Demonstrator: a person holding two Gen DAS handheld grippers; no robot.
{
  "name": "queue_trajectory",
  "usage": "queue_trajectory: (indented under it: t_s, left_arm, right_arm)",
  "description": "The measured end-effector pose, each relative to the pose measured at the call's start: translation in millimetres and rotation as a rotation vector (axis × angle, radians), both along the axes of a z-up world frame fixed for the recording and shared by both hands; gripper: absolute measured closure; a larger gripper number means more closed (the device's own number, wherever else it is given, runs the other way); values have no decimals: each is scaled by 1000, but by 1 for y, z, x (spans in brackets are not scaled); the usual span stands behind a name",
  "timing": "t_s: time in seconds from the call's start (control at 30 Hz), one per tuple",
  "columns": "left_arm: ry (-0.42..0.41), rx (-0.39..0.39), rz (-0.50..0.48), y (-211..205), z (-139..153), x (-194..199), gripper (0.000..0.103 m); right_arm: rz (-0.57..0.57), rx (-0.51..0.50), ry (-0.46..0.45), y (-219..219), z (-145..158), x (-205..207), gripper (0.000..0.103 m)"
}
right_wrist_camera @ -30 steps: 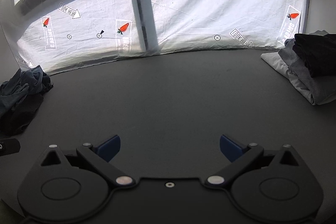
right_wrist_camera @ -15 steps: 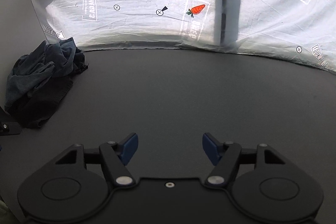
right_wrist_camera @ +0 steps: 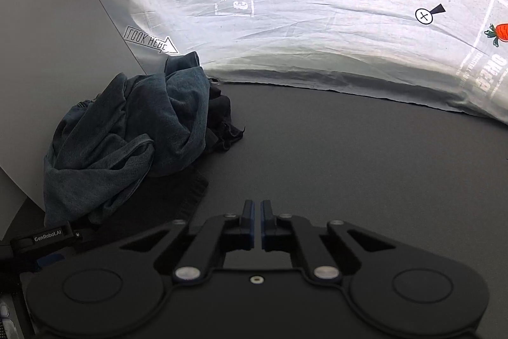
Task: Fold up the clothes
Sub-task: 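Lift the blue jeans out of the pile with the right gripper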
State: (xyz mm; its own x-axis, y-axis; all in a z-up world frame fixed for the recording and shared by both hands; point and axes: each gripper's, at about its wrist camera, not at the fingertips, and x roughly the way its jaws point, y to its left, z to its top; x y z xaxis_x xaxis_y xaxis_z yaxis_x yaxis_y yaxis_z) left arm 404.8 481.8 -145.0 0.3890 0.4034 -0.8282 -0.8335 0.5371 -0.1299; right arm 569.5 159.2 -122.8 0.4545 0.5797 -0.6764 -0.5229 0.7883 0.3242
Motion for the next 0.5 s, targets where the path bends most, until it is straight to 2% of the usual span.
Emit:
queue_trajectory:
  t_s: [0.2,0.33,0.47,0.5]
  left_arm:
    - [-14,-106,52,35,-23,7,0]
    - [-35,-168,53,42,-35,7,0]
    - [-13,-152,47,42,-37,13,0]
    - [-7,-144,43,42,-37,14,0]
  right_arm:
    - [95,110,41,80,-15,61,97]
    - [79,114,57,114,-34,87,95]
    - [59,166,76,120,-40,94,94]
    - [60,184,76,119,-39,93,91]
